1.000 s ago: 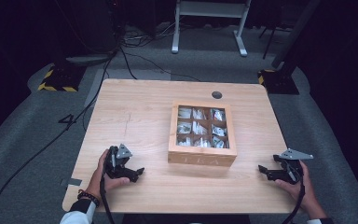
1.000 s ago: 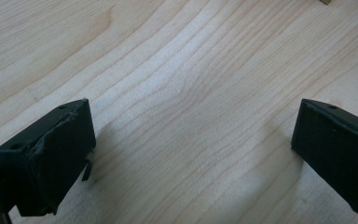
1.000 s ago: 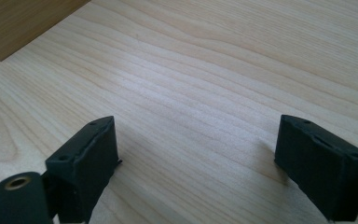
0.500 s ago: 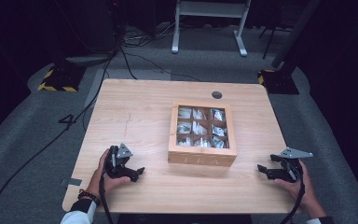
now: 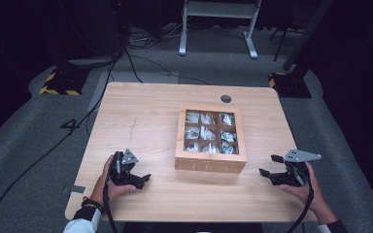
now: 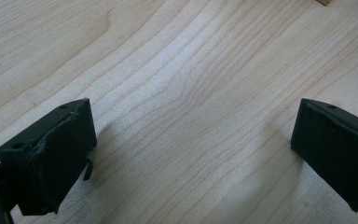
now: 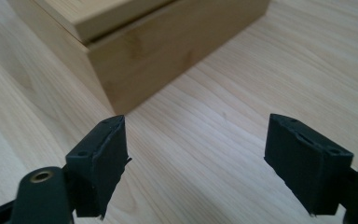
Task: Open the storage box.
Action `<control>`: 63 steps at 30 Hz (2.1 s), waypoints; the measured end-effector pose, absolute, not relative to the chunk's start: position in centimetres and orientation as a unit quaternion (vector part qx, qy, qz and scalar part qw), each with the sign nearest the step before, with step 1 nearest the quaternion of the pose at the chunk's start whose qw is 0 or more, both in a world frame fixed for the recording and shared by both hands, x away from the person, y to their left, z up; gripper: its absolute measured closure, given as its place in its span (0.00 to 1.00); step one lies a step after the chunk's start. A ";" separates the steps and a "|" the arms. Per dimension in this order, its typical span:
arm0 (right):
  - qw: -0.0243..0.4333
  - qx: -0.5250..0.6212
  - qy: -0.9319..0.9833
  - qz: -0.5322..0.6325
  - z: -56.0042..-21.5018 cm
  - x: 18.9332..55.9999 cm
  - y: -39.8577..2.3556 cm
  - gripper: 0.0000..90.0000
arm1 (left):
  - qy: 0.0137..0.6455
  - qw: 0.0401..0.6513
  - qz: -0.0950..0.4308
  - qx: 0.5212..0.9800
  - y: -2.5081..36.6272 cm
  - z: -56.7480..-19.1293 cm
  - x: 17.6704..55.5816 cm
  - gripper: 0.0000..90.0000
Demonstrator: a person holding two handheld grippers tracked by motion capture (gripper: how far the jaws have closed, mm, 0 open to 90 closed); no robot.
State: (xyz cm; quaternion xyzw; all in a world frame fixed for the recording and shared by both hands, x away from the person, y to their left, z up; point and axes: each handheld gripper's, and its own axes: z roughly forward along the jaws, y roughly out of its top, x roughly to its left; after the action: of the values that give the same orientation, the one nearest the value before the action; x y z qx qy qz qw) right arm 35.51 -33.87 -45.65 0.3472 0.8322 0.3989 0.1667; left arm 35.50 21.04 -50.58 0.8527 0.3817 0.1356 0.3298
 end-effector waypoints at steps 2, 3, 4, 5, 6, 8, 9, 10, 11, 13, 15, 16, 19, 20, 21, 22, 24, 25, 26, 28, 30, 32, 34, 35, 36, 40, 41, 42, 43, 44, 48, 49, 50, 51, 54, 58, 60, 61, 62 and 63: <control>0.166 0.336 0.837 0.399 -45.3 35.5 -33.2 0.25 | 0.382 0.330 0.136 0.853 21.0 -50.6 35.5 0.00; 0.166 0.332 0.838 0.399 -45.1 35.5 -32.8 0.25 | 0.382 0.330 0.135 0.853 21.0 -50.6 35.5 0.00; 0.165 0.328 0.839 0.401 -44.9 35.5 -32.5 0.25 | 0.382 0.330 0.135 0.853 21.0 -50.6 35.5 0.00; 0.163 0.325 0.839 0.405 -44.7 35.5 -32.2 0.26 | 0.382 0.330 0.136 0.853 21.0 -50.6 35.5 0.00; 0.162 0.322 0.840 0.406 -44.6 35.6 -32.0 0.26 | 0.382 0.330 0.135 0.853 21.0 -50.6 35.5 0.00; 0.161 0.315 0.840 0.411 -44.2 35.7 -31.3 0.27 | 0.382 0.330 0.135 0.853 21.0 -50.6 35.5 0.00; 0.159 0.312 0.840 0.414 -44.1 35.7 -31.1 0.27 | 0.382 0.330 0.136 0.853 21.0 -50.6 35.5 0.00; 0.160 0.308 0.842 0.413 -44.0 35.8 -30.7 0.27 | 0.382 0.330 0.135 0.853 21.0 -50.6 35.5 0.00; 0.162 0.305 0.845 0.409 -43.9 35.8 -30.4 0.27 | 0.382 0.330 0.136 0.853 21.0 -50.6 35.5 0.00; 0.159 0.299 0.847 0.411 -43.8 36.0 -29.9 0.27 | 0.382 0.330 0.135 0.853 21.0 -50.6 35.5 0.00; 0.160 0.293 0.850 0.407 -43.7 36.2 -29.3 0.28 | 0.382 0.330 0.136 0.853 21.0 -50.6 35.5 0.00; 0.159 0.291 0.852 0.406 -43.7 36.3 -29.1 0.28 | 0.382 0.330 0.135 0.853 21.0 -50.6 35.5 0.00; 0.156 0.285 0.856 0.403 -43.9 36.5 -28.3 0.28 | 0.382 0.330 0.135 0.853 21.0 -50.6 35.5 0.00; 0.155 0.282 0.858 0.401 -43.9 36.6 -28.0 0.29 | 0.382 0.330 0.135 0.853 21.0 -50.6 35.5 0.00; 0.154 0.279 0.860 0.398 -44.1 36.8 -27.6 0.31 | 0.382 0.330 0.135 0.853 21.0 -50.6 35.5 0.00; 0.154 0.281 0.861 0.396 -44.1 36.9 -27.5 0.31 | 0.382 0.330 0.135 0.853 21.0 -50.6 35.5 0.00; 0.153 0.281 0.861 0.396 -44.2 37.0 -27.4 0.31 | 0.382 0.330 0.135 0.853 21.0 -50.6 35.5 0.00; 0.153 0.281 0.860 0.397 -44.2 37.1 -27.3 0.32 | 0.382 0.330 0.135 0.853 21.0 -50.6 35.5 0.00; 0.155 0.281 0.861 0.396 -44.2 37.2 -27.2 0.33 | 0.382 0.330 0.135 0.853 21.0 -50.6 35.5 0.00; 0.160 0.282 0.861 0.392 -44.2 37.3 -27.0 0.35 | 0.382 0.330 0.135 0.853 21.0 -50.6 35.5 0.00; 0.160 0.284 0.861 0.390 -44.2 37.5 -26.8 0.35 | 0.382 0.329 0.135 0.853 21.0 -50.6 35.5 0.00; 0.158 0.283 0.861 0.392 -44.3 37.5 -26.7 0.35 | 0.383 0.328 0.135 0.853 21.0 -50.6 35.5 0.00; 0.157 0.284 0.861 0.393 -44.3 37.5 -26.7 0.35 | 0.382 0.326 0.136 0.854 21.0 -50.5 35.5 0.00; 0.157 0.284 0.860 0.393 -44.3 37.5 -26.6 0.34 | 0.385 0.325 0.138 0.853 21.0 -50.5 35.5 0.00; 0.158 0.285 0.860 0.393 -44.3 37.6 -26.6 0.34 | 0.386 0.328 0.136 0.851 20.9 -50.5 35.5 0.01; 0.159 0.287 0.857 0.397 -44.3 37.6 -26.5 0.32 | 0.371 0.333 0.130 0.857 20.8 -50.1 35.6 0.14; 0.160 0.286 0.857 0.398 -44.3 37.6 -26.5 0.32 | 0.368 0.344 0.123 0.855 20.7 -49.8 35.6 0.22; 0.160 0.287 0.855 0.401 -44.2 37.6 -26.6 0.32 | 0.367 0.347 0.126 0.854 20.6 -49.6 35.7 0.26; 0.159 0.288 0.855 0.402 -44.2 37.6 -26.6 0.32 | 0.365 0.348 0.134 0.853 20.3 -49.4 35.7 0.21; 0.160 0.287 0.855 0.402 -44.2 37.6 -26.6 0.32 | 0.358 0.351 0.142 0.854 19.9 -48.9 35.8 0.17; 0.162 0.289 0.849 0.411 -44.0 37.5 -26.7 0.33 | 0.330 0.373 0.162 0.852 18.3 -47.1 36.1 0.20; 0.164 0.289 0.848 0.412 -43.9 37.4 -26.7 0.33 | 0.322 0.381 0.164 0.851 17.8 -46.5 36.2 0.20; 0.164 0.290 0.847 0.415 -43.8 37.4 -26.7 0.32 | 0.315 0.387 0.165 0.851 17.2 -45.9 36.4 0.20; 0.163 0.292 0.843 0.421 -43.6 37.4 -26.8 0.32 | 0.308 0.392 0.170 0.850 16.7 -45.5 36.5 0.20; 0.164 0.292 0.841 0.424 -43.4 37.5 -26.8 0.32 | 0.292 0.406 0.176 0.848 15.3 -44.3 37.0 0.20; 0.166 0.294 0.835 0.434 -42.7 37.5 -26.9 0.31 | 0.265 0.421 0.182 0.848 13.2 -43.0 37.6 0.20; 0.170 0.293 0.832 0.440 -42.2 37.6 -26.9 0.31 | 0.258 0.426 0.186 0.847 12.4 -42.8 37.9 0.21; 0.170 0.293 0.832 0.440 -42.2 37.6 -26.9 0.31 | 0.257 0.426 0.189 0.847 12.2 -42.7 38.0 0.21; 0.171 0.292 0.831 0.441 -42.0 37.7 -26.9 0.31 | 0.257 0.428 0.188 0.846 11.9 -42.6 38.2 0.21; 0.173 0.292 0.830 0.443 -41.8 37.7 -26.9 0.31 | 0.257 0.429 0.187 0.846 11.7 -42.6 38.3 0.21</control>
State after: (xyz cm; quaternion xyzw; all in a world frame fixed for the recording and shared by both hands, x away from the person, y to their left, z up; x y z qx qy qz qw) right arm 37.71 -26.92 -41.80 0.2923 0.8295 0.4433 0.1729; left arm 38.35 11.74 -42.64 0.8455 0.2566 0.1867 0.4294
